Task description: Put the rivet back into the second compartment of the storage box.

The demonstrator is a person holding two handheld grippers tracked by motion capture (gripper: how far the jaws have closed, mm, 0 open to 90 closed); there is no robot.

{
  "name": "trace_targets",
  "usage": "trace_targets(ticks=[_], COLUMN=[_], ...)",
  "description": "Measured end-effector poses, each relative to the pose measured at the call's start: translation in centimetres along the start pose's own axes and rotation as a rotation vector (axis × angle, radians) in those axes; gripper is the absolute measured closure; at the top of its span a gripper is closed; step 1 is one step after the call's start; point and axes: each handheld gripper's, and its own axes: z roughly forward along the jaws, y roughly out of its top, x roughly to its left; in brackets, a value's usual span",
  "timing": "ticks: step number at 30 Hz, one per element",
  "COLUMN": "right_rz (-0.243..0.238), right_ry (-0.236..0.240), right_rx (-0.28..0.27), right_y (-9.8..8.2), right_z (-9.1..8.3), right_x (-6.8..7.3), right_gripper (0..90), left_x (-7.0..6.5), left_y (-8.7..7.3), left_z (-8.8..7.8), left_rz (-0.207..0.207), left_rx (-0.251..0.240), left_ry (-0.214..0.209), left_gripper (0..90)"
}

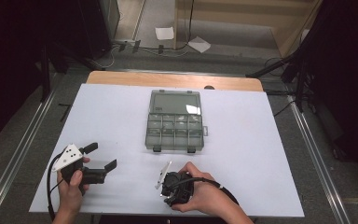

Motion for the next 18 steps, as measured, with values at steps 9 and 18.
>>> trace_targets(ticks=[9, 18], right_rz=[-0.016, -0.063], right_ry=[-0.01, -0.046], right_rx=[0.024, 0.023], right_y=[0.09, -0.23], right_z=[0.75, 0.97], right_x=[0.1, 0.12], right_gripper=[71.8, 81.5], left_x=[0.11, 0.06], left_y=[-0.01, -0.01], left_z=[-0.05, -0.03], left_rz=[0.003, 0.0], left_rx=[0.004, 0.005], left_ry=[0.002, 0.0], left_gripper=[0.0, 0.0])
